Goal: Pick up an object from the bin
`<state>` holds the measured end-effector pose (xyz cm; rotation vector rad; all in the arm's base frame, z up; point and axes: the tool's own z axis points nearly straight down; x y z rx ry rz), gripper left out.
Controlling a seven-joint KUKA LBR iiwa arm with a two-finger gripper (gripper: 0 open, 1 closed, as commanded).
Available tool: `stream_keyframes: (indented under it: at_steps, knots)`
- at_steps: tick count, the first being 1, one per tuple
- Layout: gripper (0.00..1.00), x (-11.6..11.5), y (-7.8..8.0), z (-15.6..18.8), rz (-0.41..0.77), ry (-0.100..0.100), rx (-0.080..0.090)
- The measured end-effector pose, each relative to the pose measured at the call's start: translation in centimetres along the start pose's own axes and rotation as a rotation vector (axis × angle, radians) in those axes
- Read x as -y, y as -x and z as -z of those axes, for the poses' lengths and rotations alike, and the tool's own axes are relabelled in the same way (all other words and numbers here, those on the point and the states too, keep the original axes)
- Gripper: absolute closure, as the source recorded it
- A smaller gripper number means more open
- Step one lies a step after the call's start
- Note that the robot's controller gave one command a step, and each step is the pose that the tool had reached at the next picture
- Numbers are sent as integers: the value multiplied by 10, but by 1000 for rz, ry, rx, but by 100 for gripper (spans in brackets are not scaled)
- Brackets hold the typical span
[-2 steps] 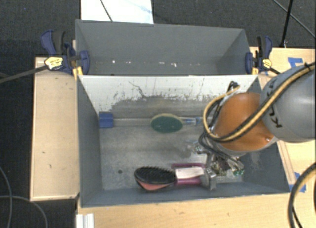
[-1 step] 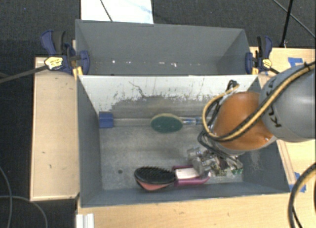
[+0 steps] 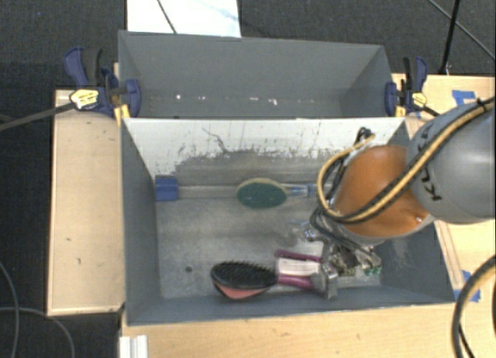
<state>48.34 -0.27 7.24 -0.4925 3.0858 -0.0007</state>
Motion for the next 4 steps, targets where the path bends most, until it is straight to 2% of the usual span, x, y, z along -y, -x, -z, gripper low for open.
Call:
stream_keyframes:
  at_steps: [1, 2, 3, 4]
  knots:
    - [0, 66, -22, 7, 29, -2, -11]
    - [0, -41, 36, -3, -95, 6, -11]
    - [100, -37, 34, -3, -101, 3, -13]
    - [100, -40, 24, 137, 9, 1, -8]
